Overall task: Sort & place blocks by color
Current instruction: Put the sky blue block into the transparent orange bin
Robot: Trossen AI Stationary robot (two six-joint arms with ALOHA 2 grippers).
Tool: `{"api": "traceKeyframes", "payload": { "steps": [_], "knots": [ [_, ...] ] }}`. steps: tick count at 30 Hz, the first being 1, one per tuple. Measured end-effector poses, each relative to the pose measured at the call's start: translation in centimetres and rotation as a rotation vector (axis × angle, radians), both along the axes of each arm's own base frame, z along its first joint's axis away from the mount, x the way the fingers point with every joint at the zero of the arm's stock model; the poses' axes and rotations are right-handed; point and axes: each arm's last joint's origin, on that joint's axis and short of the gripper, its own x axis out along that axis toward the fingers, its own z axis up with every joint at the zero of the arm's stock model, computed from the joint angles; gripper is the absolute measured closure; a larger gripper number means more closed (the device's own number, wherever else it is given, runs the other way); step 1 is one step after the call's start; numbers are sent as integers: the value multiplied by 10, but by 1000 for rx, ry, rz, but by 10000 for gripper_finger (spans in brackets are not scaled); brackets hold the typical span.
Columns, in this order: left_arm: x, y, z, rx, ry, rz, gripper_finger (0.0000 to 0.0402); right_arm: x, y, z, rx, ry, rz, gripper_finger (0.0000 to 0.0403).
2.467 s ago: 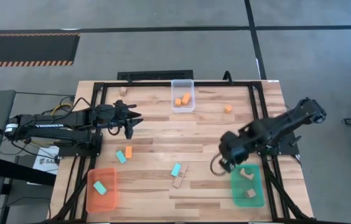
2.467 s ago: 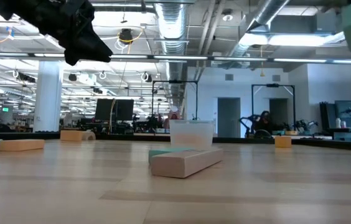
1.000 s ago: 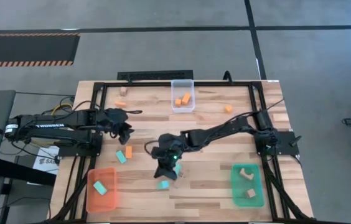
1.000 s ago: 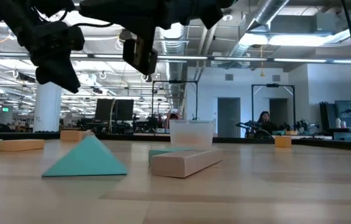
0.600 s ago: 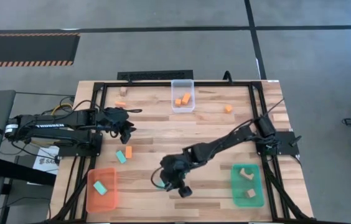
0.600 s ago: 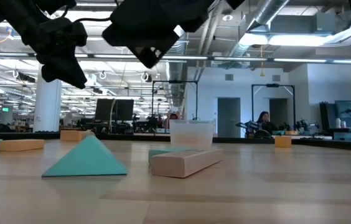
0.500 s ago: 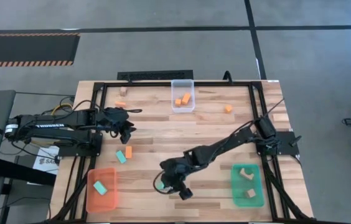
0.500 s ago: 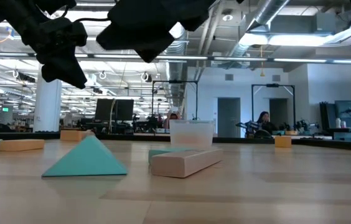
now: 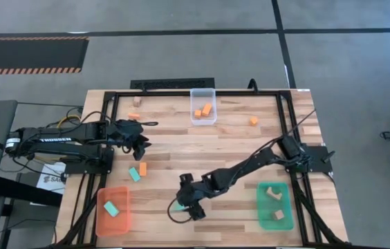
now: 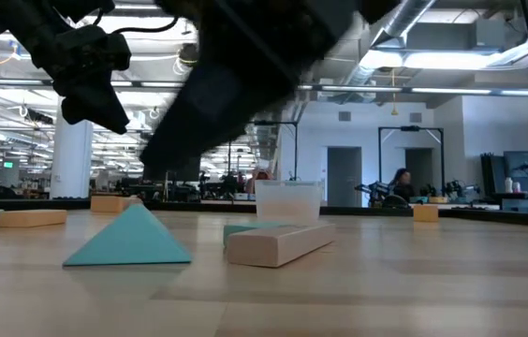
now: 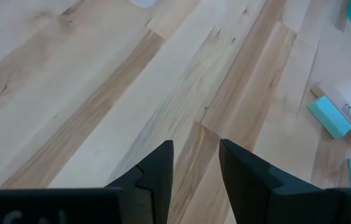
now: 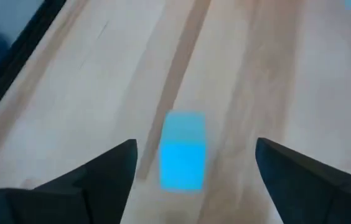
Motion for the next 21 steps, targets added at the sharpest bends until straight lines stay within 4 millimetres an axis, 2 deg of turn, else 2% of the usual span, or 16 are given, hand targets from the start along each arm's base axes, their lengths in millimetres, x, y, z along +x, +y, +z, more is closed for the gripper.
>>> {"api": "traceKeyframes", "payload": {
  "steps": [3,5,16,21],
  "knots": [
    [0,0,0,1,7,-2,285,4,5,1,-51,-76,-68,56],
    [0,0,0,-3,6,-7,285,3,5,-1,-51,-62,-88,62],
    [-1,-1,-1,-24,10,-28,285,7,18,-48,8,4,-131,72],
    [-2,-1,-2,-29,25,-29,285,7,21,-53,-13,-4,-167,90]
  ]
}}
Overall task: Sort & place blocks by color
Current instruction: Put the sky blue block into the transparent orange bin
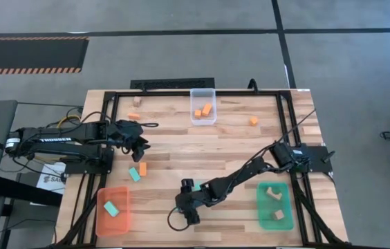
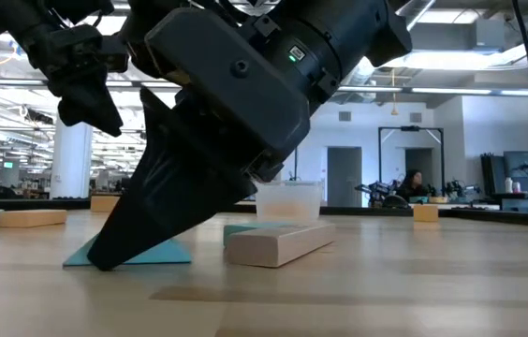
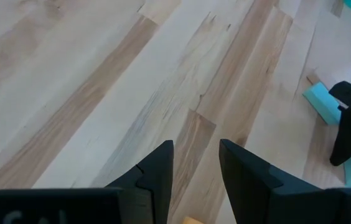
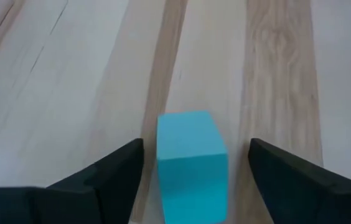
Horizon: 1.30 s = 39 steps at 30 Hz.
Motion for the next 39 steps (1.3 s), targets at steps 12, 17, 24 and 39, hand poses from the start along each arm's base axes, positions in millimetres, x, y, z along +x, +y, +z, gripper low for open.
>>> {"api": "traceKeyframes", "payload": {
  "steps": [12,17,24,39],
  "knots": [
    [0,-1,0,-14,1,-13,285,10,-6,24,-49,-58,34,281],
    [-2,-4,-3,-149,21,-2,285,29,-27,64,-111,-144,41,281],
    [-1,-12,-3,-646,-18,83,285,46,-67,98,-364,-133,-91,281],
    [-22,-12,37,-677,-424,132,178,49,-89,137,-454,-95,-123,281]
  ]
}}
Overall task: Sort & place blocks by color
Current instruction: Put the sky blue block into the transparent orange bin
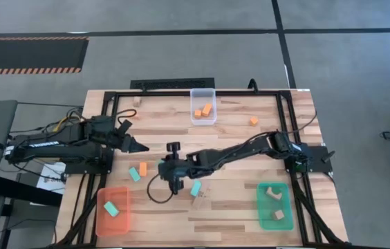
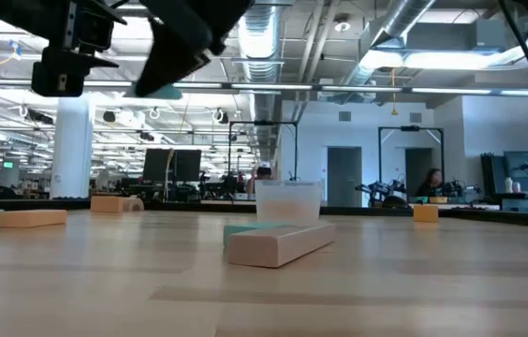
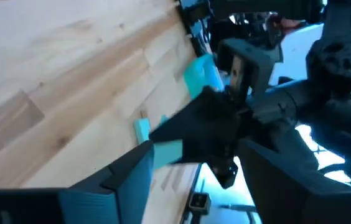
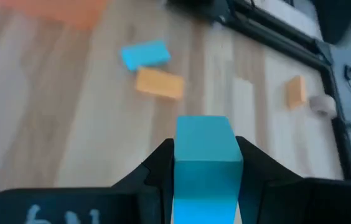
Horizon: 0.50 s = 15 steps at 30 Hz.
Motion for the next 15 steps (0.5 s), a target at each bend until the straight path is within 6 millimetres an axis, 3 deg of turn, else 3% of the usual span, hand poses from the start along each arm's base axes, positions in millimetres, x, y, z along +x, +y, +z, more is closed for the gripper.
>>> {"api": "traceKeyframes", "payload": {
  "steps": [7,15],
  "knots": [
    [5,2,4,26,-124,30,146,-13,-29,45,15,-65,-49,281],
    [13,4,-10,-27,-372,93,145,-48,-63,93,13,-29,-112,281]
  ]
}}
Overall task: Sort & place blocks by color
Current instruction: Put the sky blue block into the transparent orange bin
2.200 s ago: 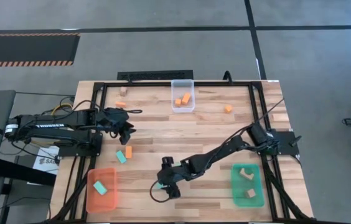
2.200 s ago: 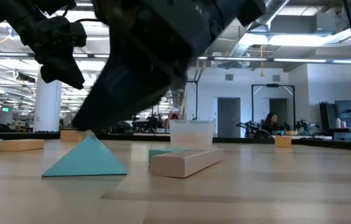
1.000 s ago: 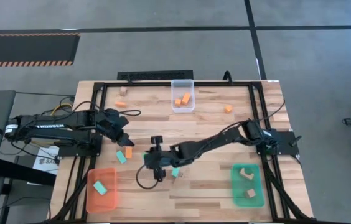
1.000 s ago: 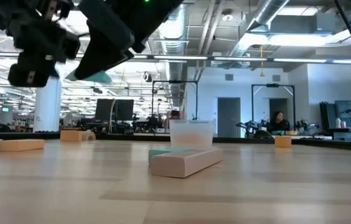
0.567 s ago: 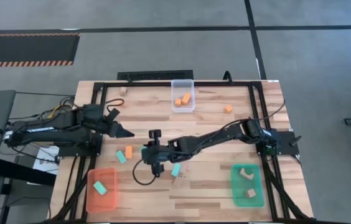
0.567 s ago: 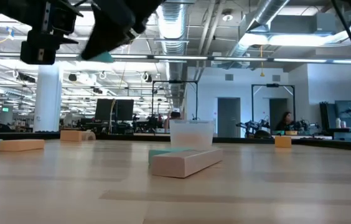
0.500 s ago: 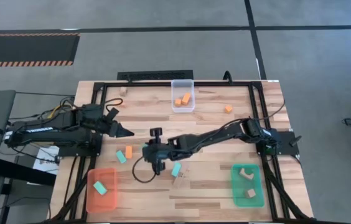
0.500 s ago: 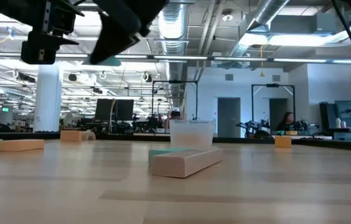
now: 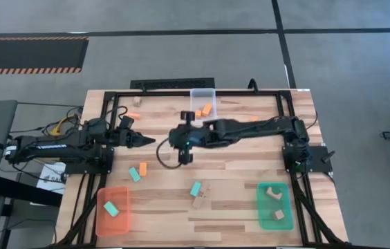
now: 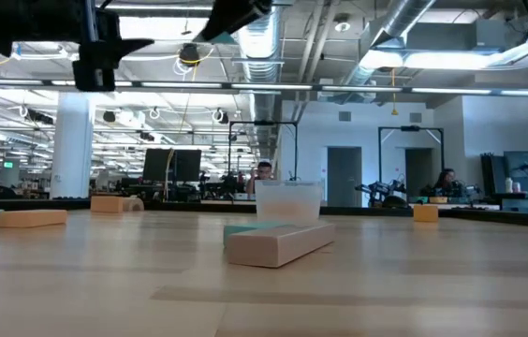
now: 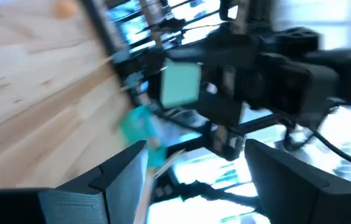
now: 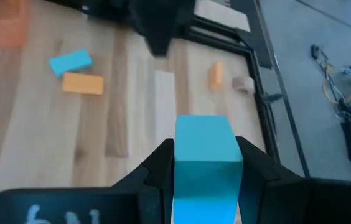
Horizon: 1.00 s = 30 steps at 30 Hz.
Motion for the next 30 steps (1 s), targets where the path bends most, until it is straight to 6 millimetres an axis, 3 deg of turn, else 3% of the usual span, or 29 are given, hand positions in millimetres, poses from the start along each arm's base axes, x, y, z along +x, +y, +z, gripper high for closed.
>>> {"api": "traceKeyframes", "payload": {
  "steps": [8,11,15,18,30],
  "knots": [
    [-2,1,2,-28,-223,46,145,-16,-32,13,85,25,11,281],
    [-2,2,0,-41,-217,70,145,-19,-47,0,119,-19,35,281],
    [-2,3,-1,-44,-210,95,145,-23,-60,-11,200,-229,115,281],
    [0,4,-3,-48,-195,120,145,-26,-58,-10,215,-344,155,281],
    [20,8,-21,-80,-63,136,145,-10,-48,-30,223,-356,191,281]
  ]
}}
